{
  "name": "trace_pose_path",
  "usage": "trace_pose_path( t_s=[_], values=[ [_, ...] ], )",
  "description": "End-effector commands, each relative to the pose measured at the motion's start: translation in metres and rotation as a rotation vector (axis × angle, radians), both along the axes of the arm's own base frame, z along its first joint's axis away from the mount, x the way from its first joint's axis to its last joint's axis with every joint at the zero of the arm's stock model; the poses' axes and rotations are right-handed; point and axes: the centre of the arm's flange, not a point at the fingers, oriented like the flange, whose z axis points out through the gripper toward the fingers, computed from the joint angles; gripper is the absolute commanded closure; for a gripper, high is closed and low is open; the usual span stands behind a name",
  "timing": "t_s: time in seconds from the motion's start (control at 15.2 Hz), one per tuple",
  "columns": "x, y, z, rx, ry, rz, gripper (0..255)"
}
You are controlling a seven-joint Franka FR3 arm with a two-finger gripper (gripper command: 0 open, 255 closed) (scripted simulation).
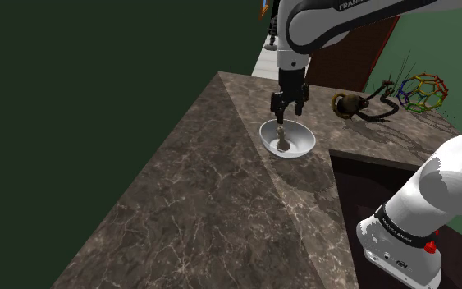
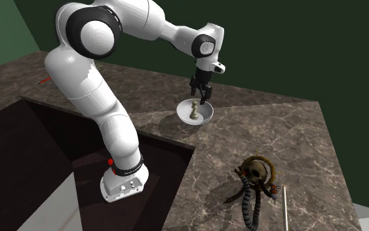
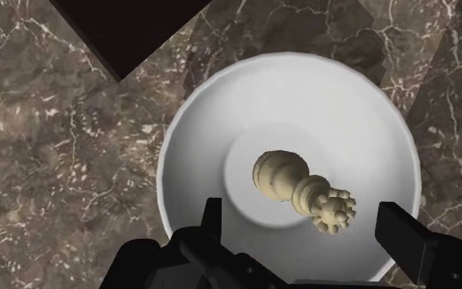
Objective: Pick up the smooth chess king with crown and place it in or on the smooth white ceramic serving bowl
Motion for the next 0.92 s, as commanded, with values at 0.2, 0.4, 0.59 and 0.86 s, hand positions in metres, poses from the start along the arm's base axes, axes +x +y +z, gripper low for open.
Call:
trace_pose_path(
  t_s=[0.2, 0.4, 0.59, 0.86],
  values=[
    [0.006, 0.001, 0.026, 0.000, 0.000, 0.000, 0],
    [0.011, 0.001, 0.049, 0.000, 0.000, 0.000, 0],
    [0.011, 0.001, 0.049, 0.000, 0.000, 0.000, 0],
    [0.011, 0.001, 0.049, 0.000, 0.000, 0.000, 0]
  ],
)
